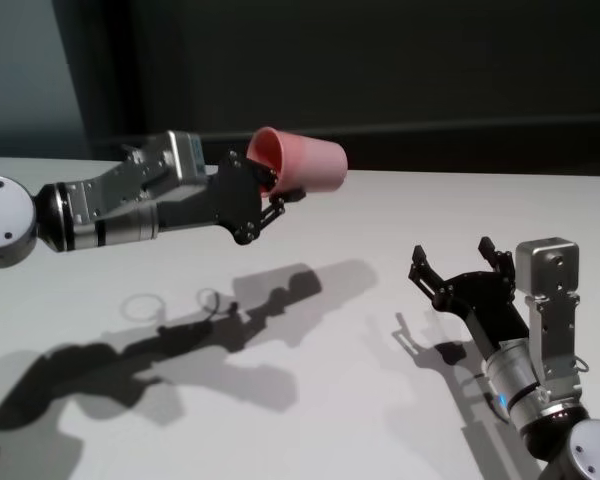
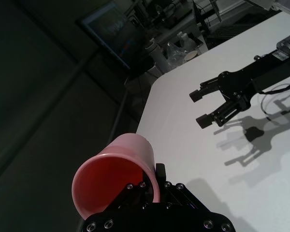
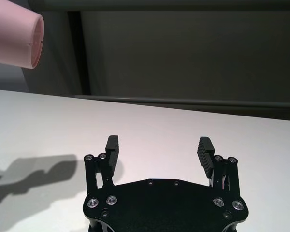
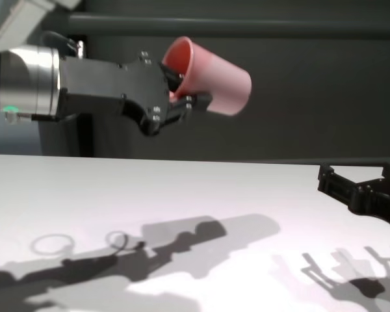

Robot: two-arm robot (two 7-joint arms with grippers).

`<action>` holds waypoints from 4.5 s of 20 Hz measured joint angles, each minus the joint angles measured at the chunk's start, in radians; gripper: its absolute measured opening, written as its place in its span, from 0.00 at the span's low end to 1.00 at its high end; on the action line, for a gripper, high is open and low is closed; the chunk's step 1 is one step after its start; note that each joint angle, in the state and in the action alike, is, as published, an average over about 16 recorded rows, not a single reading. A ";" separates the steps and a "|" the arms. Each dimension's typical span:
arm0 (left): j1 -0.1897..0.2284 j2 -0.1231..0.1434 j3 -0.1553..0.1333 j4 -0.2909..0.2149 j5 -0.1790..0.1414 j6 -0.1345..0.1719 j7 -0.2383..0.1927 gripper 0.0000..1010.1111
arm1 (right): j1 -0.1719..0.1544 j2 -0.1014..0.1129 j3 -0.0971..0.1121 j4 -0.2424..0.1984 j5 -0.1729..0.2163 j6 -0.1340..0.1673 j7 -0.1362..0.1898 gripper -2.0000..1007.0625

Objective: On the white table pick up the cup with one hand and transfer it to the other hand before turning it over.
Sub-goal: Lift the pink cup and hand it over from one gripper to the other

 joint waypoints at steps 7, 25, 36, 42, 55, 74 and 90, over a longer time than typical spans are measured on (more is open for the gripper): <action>0.009 -0.067 -0.084 0.065 -0.226 0.024 -0.021 0.05 | 0.000 0.000 0.000 0.000 0.000 0.000 0.000 0.99; -0.055 -0.194 -0.069 0.201 -0.443 0.066 -0.148 0.05 | 0.000 0.000 0.000 0.000 0.000 0.000 0.000 0.99; -0.087 -0.218 -0.027 0.224 -0.456 0.081 -0.166 0.05 | 0.000 0.000 0.000 0.000 0.000 0.000 0.000 0.99; -0.090 -0.217 -0.021 0.222 -0.455 0.089 -0.163 0.05 | 0.000 0.000 0.000 0.000 0.000 0.000 0.000 0.99; -0.088 -0.215 -0.024 0.221 -0.452 0.085 -0.164 0.05 | 0.015 0.006 -0.003 -0.016 -0.010 0.006 0.041 0.99; -0.087 -0.215 -0.026 0.220 -0.450 0.081 -0.165 0.05 | -0.028 -0.034 0.117 -0.132 0.285 -0.004 0.276 0.99; -0.086 -0.215 -0.026 0.220 -0.450 0.080 -0.165 0.05 | 0.037 -0.118 0.187 -0.008 0.797 0.017 0.529 0.99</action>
